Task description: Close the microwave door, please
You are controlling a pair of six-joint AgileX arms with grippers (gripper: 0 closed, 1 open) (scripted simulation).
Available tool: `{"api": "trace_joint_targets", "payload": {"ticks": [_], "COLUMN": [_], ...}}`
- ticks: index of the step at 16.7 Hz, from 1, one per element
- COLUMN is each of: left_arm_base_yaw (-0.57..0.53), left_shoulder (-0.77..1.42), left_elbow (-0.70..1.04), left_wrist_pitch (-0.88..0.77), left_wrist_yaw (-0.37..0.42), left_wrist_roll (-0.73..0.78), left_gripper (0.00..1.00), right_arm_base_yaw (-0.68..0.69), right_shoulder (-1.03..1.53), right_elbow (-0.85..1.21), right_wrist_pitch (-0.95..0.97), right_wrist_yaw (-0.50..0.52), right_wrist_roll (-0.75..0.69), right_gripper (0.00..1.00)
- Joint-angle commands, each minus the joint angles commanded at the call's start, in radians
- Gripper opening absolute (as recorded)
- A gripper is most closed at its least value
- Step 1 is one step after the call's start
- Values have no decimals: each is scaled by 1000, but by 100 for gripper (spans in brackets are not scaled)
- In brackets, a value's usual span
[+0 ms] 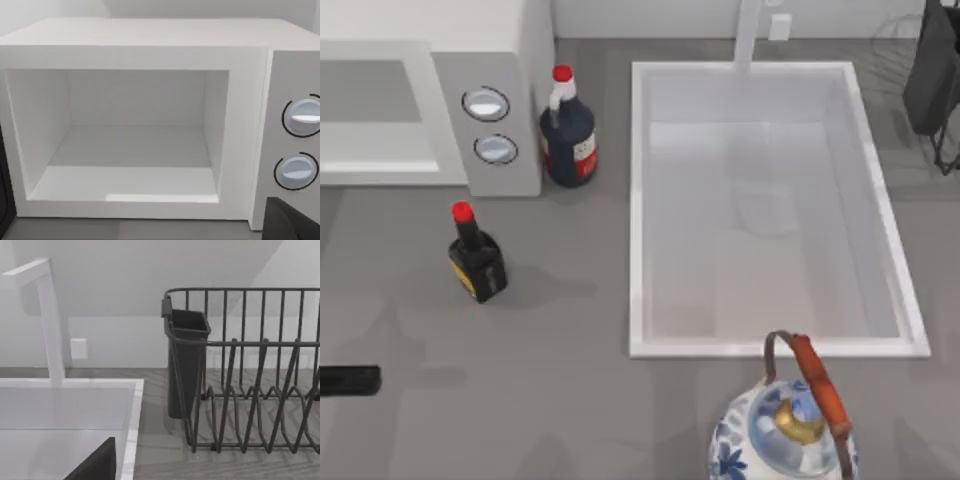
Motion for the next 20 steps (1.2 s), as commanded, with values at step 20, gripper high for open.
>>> {"api": "trace_joint_targets", "payload": {"ticks": [20], "left_arm_base_yaw": [193], "left_shoulder": [250], "left_elbow": [-13], "left_wrist_pitch": [268], "left_wrist_yaw": [193], "left_wrist_roll": [3], "left_gripper": [0], "right_arm_base_yaw": [0], "right_shoulder": [0], "right_elbow": [0], "right_wrist_pitch": [0], "right_wrist_yaw": [0], "right_wrist_roll": [0], "right_gripper": [100]}}
